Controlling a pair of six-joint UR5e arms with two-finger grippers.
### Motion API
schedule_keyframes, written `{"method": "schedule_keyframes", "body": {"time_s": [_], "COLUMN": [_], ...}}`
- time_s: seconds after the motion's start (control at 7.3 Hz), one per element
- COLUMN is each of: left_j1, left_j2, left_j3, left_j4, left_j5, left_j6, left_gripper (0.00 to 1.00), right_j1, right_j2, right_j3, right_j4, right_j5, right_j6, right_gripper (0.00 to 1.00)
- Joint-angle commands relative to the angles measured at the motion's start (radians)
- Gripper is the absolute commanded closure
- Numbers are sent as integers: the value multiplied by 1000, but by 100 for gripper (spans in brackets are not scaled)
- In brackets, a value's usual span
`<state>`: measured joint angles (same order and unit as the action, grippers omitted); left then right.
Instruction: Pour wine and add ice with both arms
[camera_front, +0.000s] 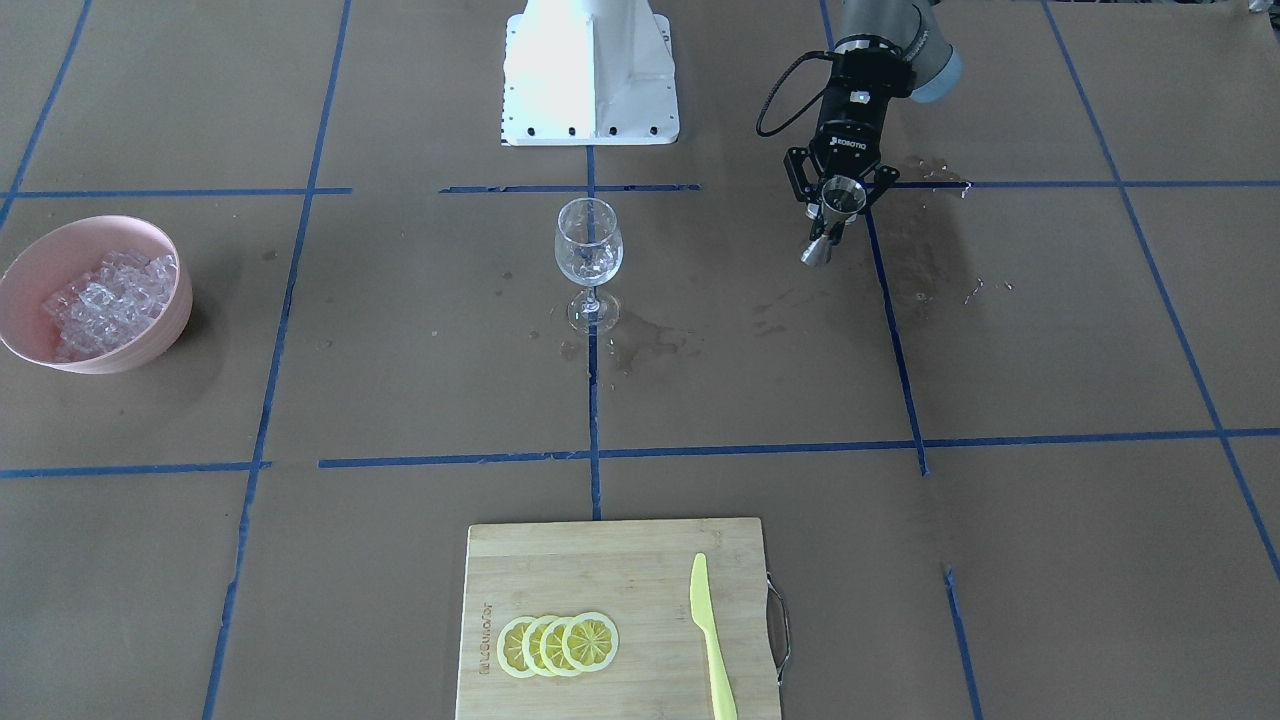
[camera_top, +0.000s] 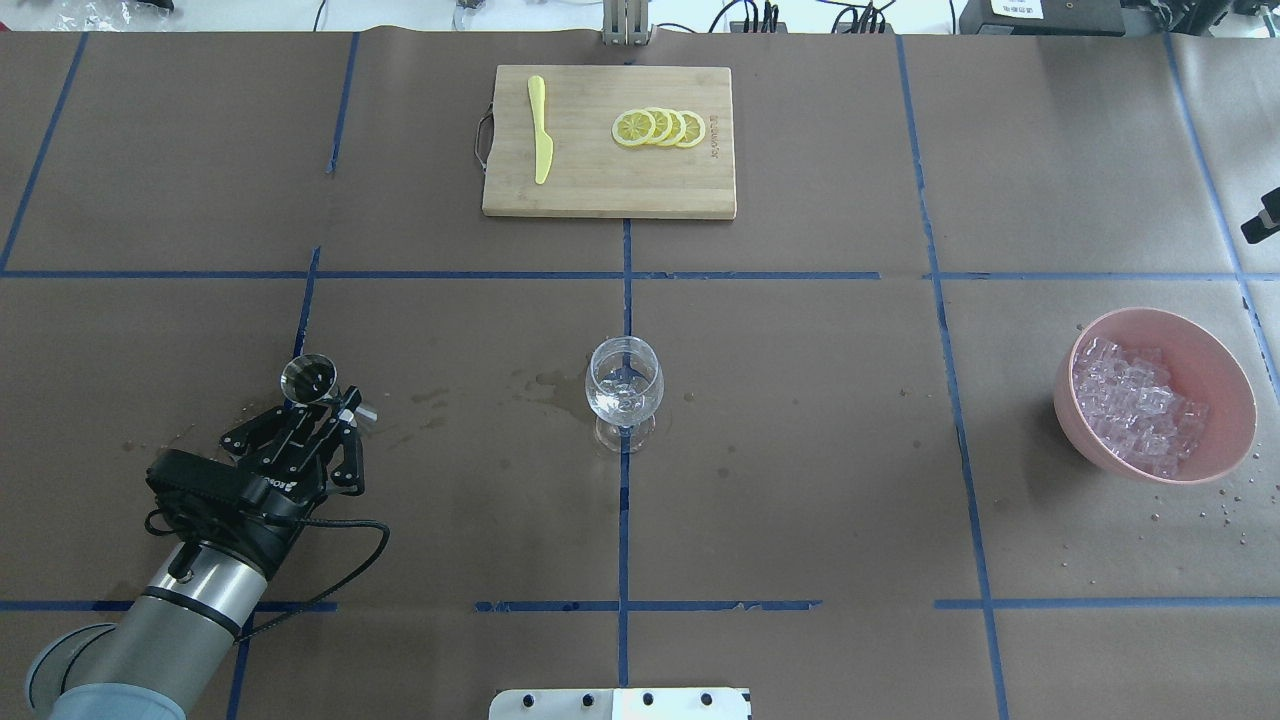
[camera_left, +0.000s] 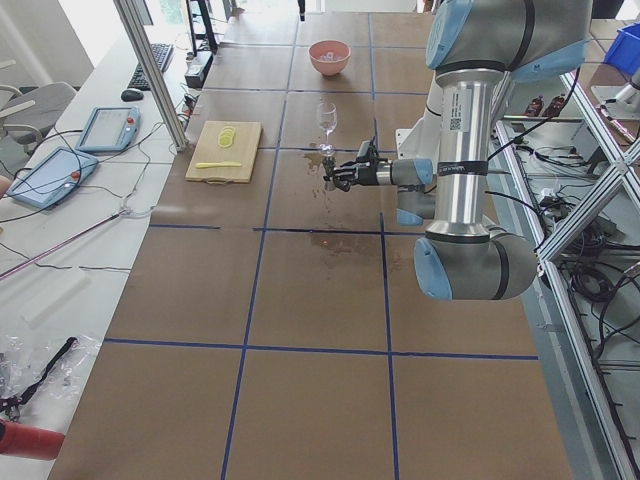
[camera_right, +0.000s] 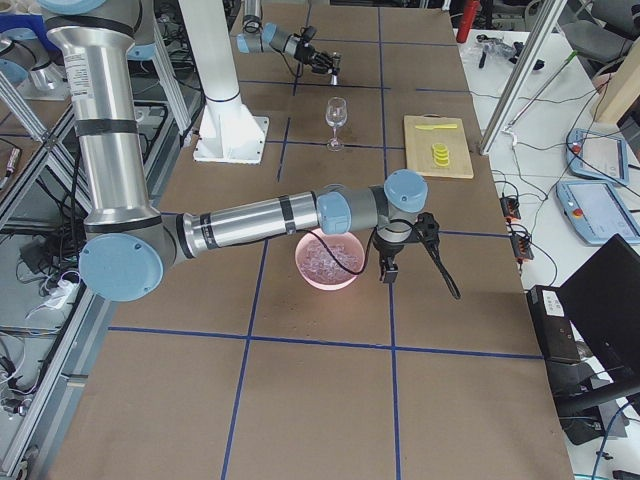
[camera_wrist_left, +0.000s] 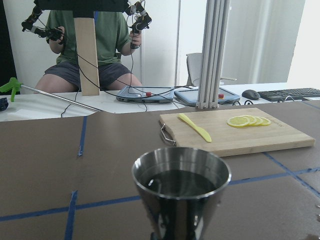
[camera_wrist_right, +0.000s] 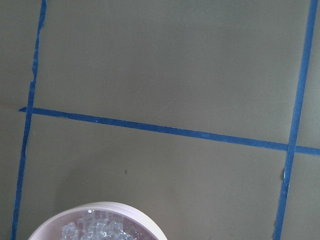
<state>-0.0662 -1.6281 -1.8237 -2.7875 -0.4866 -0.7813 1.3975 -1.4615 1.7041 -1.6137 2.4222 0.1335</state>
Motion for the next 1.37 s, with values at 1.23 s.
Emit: {"method": "schedule_keyframes", "body": {"time_s": [1.23], "left_j1": [-75], "left_j2": [-346], "left_j3": [-6], "left_j4": [413], "left_j5": [-59], "left_j6": [526], "left_gripper": [100], "right_j1": [0], "right_j2": [4], "right_j3": [-1], "right_j4": [0], "right_j5": [0], "right_j6": [1], "right_gripper": [0]}}
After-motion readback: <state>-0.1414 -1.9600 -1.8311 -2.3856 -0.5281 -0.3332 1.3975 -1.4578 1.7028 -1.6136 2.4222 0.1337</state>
